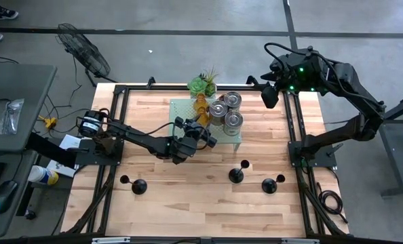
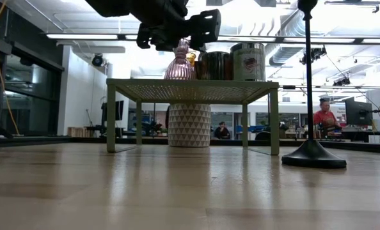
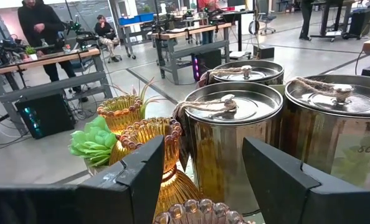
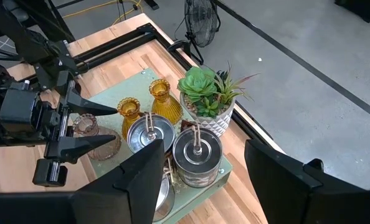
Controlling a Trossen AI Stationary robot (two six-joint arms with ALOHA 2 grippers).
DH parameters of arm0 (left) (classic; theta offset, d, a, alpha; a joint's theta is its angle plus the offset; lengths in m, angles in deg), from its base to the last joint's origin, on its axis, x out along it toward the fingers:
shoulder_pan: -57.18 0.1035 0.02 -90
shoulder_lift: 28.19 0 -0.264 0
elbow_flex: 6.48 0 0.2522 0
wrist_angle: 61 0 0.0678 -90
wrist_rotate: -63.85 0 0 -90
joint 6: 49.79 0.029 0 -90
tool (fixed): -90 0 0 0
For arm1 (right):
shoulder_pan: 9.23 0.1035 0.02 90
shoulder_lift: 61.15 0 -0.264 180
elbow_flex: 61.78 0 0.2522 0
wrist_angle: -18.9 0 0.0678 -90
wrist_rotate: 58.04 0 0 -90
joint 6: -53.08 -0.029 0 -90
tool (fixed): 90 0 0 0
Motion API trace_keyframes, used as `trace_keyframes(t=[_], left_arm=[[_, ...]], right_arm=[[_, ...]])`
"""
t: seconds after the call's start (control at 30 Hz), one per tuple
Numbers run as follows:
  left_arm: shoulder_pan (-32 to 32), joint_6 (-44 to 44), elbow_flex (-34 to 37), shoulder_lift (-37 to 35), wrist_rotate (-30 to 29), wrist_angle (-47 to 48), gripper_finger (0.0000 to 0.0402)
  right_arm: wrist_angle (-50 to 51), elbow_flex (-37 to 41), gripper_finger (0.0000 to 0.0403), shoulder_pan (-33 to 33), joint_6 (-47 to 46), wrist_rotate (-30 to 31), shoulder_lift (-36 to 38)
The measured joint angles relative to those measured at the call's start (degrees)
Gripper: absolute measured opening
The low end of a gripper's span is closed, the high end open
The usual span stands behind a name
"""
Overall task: Pick & Place candle stick holders
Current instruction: Put the pink glass candle holder on the shelf
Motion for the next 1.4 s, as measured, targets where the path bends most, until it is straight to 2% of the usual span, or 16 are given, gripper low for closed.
trace_keyframes(t=[0.37, 0.6, 0.9, 1.0, 1.2, 1.4], left_arm=[[-0.34, 1.07, 0.0, 0.0, -0.92, 0.01, 0.0212], [-1.68, 4.48, 0.0, 0.0, -6.75, -0.04, 0.0212], [-1.53, 4.48, -0.32, -0.86, -6.28, -1.05, 0.0212], [-1.53, 7.62, -1.34, -2.08, -6.52, -0.69, 0.0212], [-1.93, 20.07, -6.23, -4.59, -1.46, -0.78, 0.0212], [-3.39, 24.89, -7.48, -9.24, 2.49, 0.97, 0.0212]], right_arm=[[0.0, -0.02, 0.0216, 0.01, 0.0, 0.0, 0.0], [0.0, -0.02, 0.0216, 0.02, 0.0, 0.0, 0.0], [0.0, 0.0, 0.0216, 0.0, -0.28, -0.03, 0.0], [0.0, 0.0, 0.0216, 0.01, -0.73, -0.23, 0.01], [0.11, 0.0, 0.0216, 0.02, -0.83, -1.51, 0.0], [0.86, 0.0, 0.0216, 0.02, -0.83, -1.59, 0.02]])
